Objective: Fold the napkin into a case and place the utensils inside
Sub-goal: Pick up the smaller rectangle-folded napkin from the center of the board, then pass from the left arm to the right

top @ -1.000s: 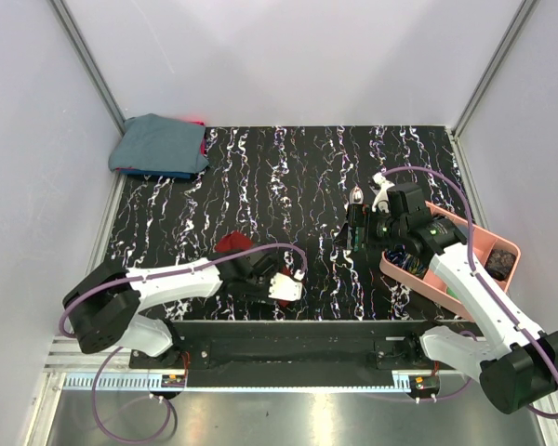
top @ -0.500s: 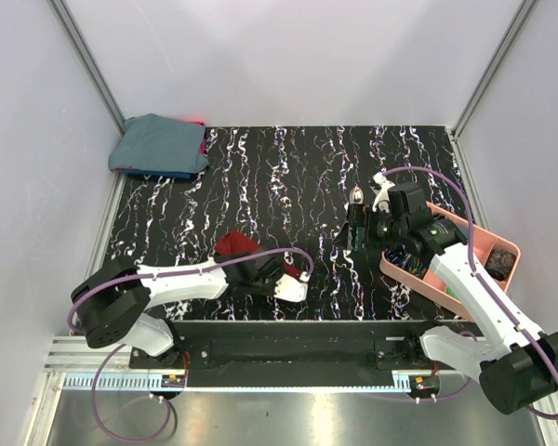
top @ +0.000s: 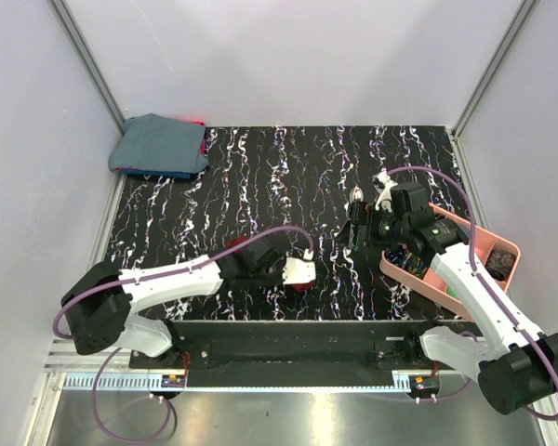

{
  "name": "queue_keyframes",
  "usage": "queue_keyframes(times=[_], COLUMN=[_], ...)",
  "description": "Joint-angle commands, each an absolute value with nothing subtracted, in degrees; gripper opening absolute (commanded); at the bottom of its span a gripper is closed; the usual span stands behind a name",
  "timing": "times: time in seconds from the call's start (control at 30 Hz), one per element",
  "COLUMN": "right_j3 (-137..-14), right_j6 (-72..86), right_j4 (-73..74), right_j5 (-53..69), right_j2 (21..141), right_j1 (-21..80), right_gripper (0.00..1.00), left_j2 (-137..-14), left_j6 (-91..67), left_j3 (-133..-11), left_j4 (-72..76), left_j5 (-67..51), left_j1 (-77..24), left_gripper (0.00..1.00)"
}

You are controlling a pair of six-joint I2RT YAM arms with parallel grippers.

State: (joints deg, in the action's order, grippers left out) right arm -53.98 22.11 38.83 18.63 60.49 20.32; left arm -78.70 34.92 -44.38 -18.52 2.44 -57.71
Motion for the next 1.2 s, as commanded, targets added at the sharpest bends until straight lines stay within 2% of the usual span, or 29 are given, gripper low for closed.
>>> queue_keyframes(times=[0.0,0.37,0.43,0.6,0.73,0.9,1.17], right_j3=[-54.75,-60.82,-61.78,-63.37,-64.07,-64.6,-65.04], right_j6=[25.13,22.59,23.11,23.73,23.99,24.61,25.22], right_j4=[39.1,45.0,45.53,47.11,48.07,48.69,48.78], right_j5=[17.58,13.54,13.54,12.31,11.34,10.64,10.28], right_j2=[59.59,58.89,58.28,57.66,57.83,57.83,58.18], right_j1=[16.8,10.11,9.85,9.58,9.23,9.05,8.97], right_gripper=[1.0,1.0,1.0,1.0,1.0,1.0,1.0], left_j2=[-75.5,-79.01,-80.33,-81.56,-84.8,-90.86,-97.63], left_j6=[25.94,4.15,-1.8,-16.85,-32.29,-52.79,-58.53], left_j3=[-52.72,-70.22,-72.06,-68.74,-63.3,-55.38,-54.58], left_j4=[-21.53,-30.14,-29.97,-16.11,-3.19,25.27,31.01], left_j5=[-4.03,-17.13,-22.3,-35.48,-41.3,-47.97,-47.9], left_j1=[-57.48,-55.99,-54.94,-50.02,-47.47,-42.55,-35.35], left_gripper=[0.0,0.0,0.0,0.0,0.0,0.0,0.0])
